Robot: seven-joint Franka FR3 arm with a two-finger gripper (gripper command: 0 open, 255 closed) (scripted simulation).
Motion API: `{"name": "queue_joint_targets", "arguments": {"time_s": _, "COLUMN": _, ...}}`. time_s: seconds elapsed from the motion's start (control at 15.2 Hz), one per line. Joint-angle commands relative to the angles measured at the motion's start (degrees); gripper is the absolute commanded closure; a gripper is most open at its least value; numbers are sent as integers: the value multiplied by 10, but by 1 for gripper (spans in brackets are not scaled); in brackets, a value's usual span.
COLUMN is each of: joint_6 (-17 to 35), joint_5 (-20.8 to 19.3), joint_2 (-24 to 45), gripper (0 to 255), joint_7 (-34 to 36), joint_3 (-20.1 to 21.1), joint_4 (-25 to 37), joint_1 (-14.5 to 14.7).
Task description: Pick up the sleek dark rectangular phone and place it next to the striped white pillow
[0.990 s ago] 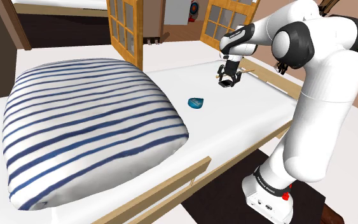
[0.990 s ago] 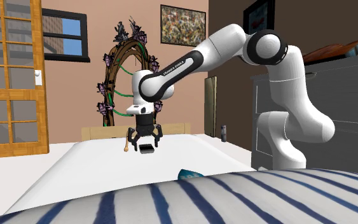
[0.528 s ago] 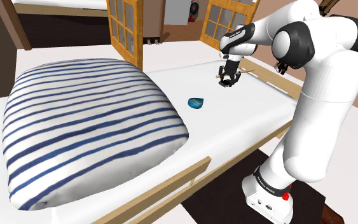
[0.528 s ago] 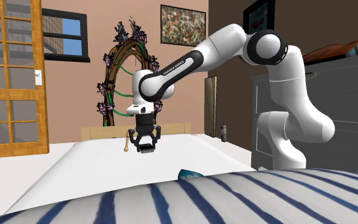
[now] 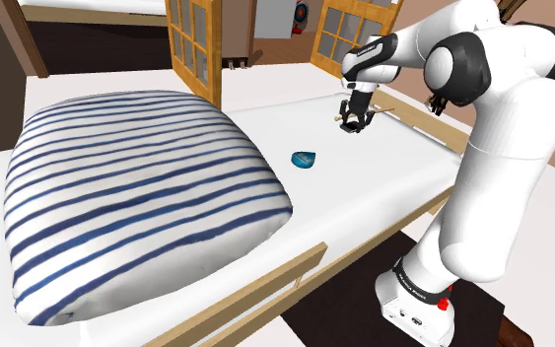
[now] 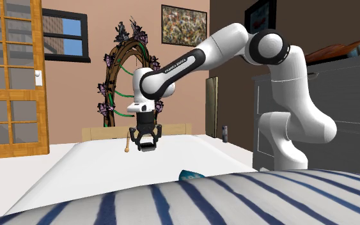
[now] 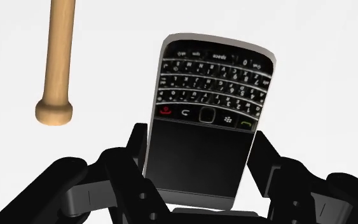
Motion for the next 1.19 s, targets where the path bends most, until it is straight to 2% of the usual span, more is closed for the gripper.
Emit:
{"name": "queue_joint_targets", "arguments": {"time_s": 0.0, "joint_6": -13, "joint_5": -7, "joint_2": -8, "gripper": 255, "joint_7": 4, "joint_3": -3, "joint_4": 7, "joint_1": 3}}
{"name": "queue_joint_targets", "arguments": {"time_s": 1.12, "joint_6": -131, "joint_5": -48, "joint_2": -53, "gripper": 255, "joint_7": 27, "joint_3": -20, "joint_4": 95, "joint_1": 16}}
